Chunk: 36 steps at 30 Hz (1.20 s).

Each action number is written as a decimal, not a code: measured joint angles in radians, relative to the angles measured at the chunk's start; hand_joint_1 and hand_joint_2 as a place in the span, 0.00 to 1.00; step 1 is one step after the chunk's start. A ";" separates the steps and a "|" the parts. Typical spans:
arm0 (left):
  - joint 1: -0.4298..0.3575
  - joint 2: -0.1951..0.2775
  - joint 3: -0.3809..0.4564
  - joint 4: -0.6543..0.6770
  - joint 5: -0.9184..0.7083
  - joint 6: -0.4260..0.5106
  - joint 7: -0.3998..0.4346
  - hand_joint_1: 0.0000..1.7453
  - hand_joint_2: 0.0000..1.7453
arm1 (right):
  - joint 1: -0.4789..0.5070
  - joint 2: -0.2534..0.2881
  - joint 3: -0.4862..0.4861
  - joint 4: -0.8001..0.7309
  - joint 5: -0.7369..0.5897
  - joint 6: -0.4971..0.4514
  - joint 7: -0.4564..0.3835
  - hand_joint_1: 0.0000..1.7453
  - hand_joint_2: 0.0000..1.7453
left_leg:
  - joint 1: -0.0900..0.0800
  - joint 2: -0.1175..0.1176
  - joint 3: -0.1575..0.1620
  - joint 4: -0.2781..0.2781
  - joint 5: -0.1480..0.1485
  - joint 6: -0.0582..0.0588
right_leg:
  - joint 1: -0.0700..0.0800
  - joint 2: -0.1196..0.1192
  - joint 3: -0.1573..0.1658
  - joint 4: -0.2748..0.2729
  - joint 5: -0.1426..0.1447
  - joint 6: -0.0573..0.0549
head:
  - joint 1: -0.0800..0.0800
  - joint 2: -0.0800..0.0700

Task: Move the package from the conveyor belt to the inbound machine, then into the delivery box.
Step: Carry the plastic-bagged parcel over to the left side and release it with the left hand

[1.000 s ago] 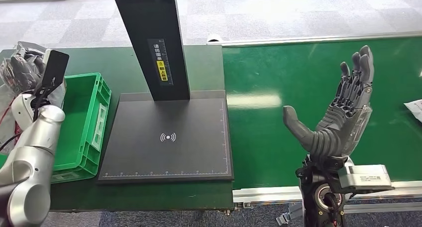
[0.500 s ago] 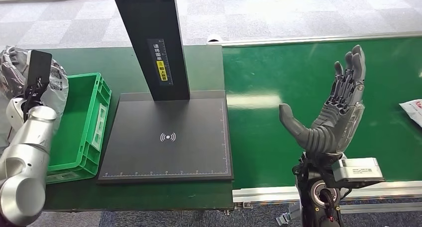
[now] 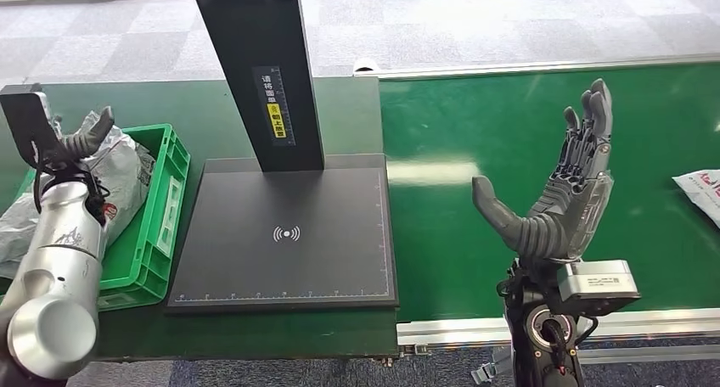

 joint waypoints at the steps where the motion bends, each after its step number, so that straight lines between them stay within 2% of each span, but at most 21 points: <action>1: 0.029 -0.021 -0.001 -0.042 0.077 -0.055 -0.005 0.00 1.00 | 0.000 0.000 0.000 0.002 0.004 -0.001 0.002 0.00 1.00 | 0.000 0.000 0.000 0.000 0.000 0.000 | 0.000 0.000 0.000 0.000 0.000 0.000 | 0.000 0.000; 3: 0.117 -0.065 -0.020 -0.159 0.253 -0.158 0.002 0.00 1.00 | -0.002 0.000 -0.001 0.006 0.010 -0.002 0.008 0.00 1.00 | -0.001 0.001 0.000 0.000 -0.001 0.000 | -0.001 0.000 0.000 0.000 0.000 0.000 | 0.000 0.000; 5: 0.228 -0.103 -0.061 -0.295 0.396 -0.205 0.011 0.00 1.00 | -0.004 -0.001 -0.002 0.011 0.013 -0.002 0.012 0.00 1.00 | -0.001 0.001 0.000 0.000 -0.001 0.000 | -0.001 0.001 0.000 0.000 -0.001 0.001 | 0.000 0.000; 8: 0.396 -0.142 -0.145 -0.491 0.502 -0.203 0.004 0.00 1.00 | -0.005 -0.003 -0.003 0.016 0.013 -0.002 0.015 0.00 1.00 | -0.001 0.001 0.000 0.000 -0.002 0.001 | -0.001 0.001 -0.001 0.000 -0.002 0.002 | 0.000 0.000; 11: 0.501 -0.160 -0.220 -0.626 0.537 -0.183 0.000 0.00 1.00 | -0.005 -0.005 -0.004 0.018 0.013 -0.002 0.016 0.00 1.00 | -0.001 -0.001 -0.002 0.000 -0.003 0.001 | -0.001 0.000 -0.001 -0.001 -0.003 0.003 | 0.000 0.000; 15: 0.549 -0.162 -0.269 -0.714 0.558 -0.166 0.000 0.00 1.00 | -0.005 -0.007 -0.004 0.019 0.013 -0.002 0.016 0.00 1.00 | -0.001 -0.001 -0.001 0.000 -0.002 0.001 | -0.001 -0.001 -0.001 -0.001 -0.002 0.003 | 0.000 0.000; 23: 0.577 -0.163 -0.303 -0.775 0.548 -0.153 -0.006 0.00 1.00 | -0.005 -0.009 -0.004 0.020 0.013 -0.002 0.018 0.00 1.00 | 0.000 -0.001 -0.001 0.000 -0.002 0.001 | 0.000 0.000 -0.001 0.000 -0.002 0.003 | 0.000 0.000; 26: 0.622 -0.182 -0.334 -0.807 0.465 -0.070 -0.045 0.00 1.00 | -0.008 -0.009 -0.006 0.025 0.012 0.000 0.038 0.00 1.00 | -0.001 -0.001 -0.001 0.000 -0.003 0.002 | -0.001 0.000 -0.001 0.000 -0.002 0.003 | 0.000 0.000; 30: 0.758 -0.253 -0.449 -0.839 0.381 0.074 -0.143 0.00 1.00 | -0.024 -0.007 -0.013 0.082 0.012 0.000 0.050 0.00 1.00 | -0.001 -0.001 -0.002 0.000 -0.004 0.004 | -0.002 0.000 0.000 -0.002 -0.003 0.004 | 0.000 0.000; 33: 0.861 -0.292 -0.566 -0.887 0.325 0.196 -0.201 0.00 1.00 | -0.020 0.005 -0.023 0.167 -0.009 -0.024 -0.025 0.00 1.00 | -0.001 -0.001 -0.002 0.000 -0.005 0.005 | -0.002 0.000 0.000 -0.003 -0.003 0.004 | 0.000 0.000; 36: 0.916 -0.302 -0.673 -0.918 0.250 0.350 -0.209 0.00 1.00 | 0.002 0.019 -0.028 0.297 -0.038 -0.057 -0.108 0.00 1.00 | -0.001 -0.001 -0.002 0.000 -0.006 0.005 | -0.002 -0.001 0.000 -0.003 -0.004 0.005 | 0.000 0.000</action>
